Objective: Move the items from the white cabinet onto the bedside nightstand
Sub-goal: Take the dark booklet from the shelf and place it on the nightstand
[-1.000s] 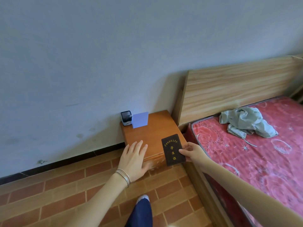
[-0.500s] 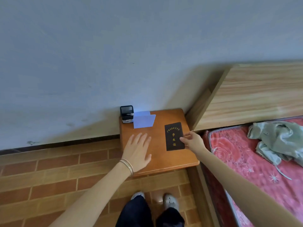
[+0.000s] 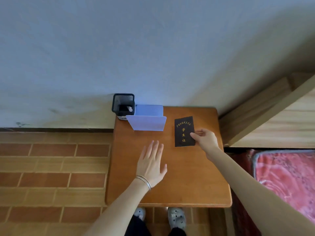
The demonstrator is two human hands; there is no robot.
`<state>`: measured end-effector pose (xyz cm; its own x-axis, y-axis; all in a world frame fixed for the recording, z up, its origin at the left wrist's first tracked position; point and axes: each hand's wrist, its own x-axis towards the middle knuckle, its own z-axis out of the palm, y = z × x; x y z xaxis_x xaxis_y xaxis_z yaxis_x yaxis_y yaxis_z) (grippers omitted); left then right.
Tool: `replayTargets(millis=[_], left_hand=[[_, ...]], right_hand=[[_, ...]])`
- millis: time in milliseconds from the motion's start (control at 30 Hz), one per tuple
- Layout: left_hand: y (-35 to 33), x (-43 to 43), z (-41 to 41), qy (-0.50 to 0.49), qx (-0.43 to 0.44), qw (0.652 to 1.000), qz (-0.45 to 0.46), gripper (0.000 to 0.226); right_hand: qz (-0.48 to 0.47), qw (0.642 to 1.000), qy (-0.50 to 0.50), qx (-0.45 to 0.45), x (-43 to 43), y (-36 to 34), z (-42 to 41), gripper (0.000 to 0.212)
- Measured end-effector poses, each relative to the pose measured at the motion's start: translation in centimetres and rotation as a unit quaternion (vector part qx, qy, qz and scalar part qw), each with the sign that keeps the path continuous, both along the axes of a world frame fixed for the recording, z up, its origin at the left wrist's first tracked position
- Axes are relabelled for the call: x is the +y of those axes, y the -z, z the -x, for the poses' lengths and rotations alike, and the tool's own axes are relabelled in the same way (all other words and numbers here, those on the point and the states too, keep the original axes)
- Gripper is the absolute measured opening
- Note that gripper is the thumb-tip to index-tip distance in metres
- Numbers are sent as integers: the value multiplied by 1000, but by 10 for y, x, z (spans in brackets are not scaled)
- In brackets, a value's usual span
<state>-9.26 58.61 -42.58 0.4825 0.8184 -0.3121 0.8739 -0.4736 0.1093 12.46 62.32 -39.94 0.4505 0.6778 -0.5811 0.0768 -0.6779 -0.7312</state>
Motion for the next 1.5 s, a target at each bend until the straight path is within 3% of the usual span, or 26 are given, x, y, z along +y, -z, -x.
replayTargets(millis=[133, 300, 367, 433, 533, 733, 1500], left_hand=[[43, 12, -12, -26, -36, 999, 13, 70], [71, 21, -18, -14, -35, 999, -17, 72], [74, 21, -17, -12, -33, 999, -22, 72], [75, 21, -17, -11, -38, 999, -24, 72], [74, 22, -16, -15, -53, 998, -31, 71], [73, 22, -15, -25, -70, 997, -30, 69], [79, 22, -14, -30, -88, 995, -36, 70]], right_hand=[[-6, 1000, -3, -9, 26, 39, -4, 15], [-39, 983, -95, -154, 31, 53, -4, 37], [-101, 943, -177, -261, 23, 55, -2, 46], [-153, 881, -284, -346, 15, 61, -3, 54], [-143, 836, -383, -367, 11, 72, -3, 55], [-181, 848, -327, -376, 35, 82, 15, 41], [-180, 858, -313, -365, 58, 80, 36, 40]])
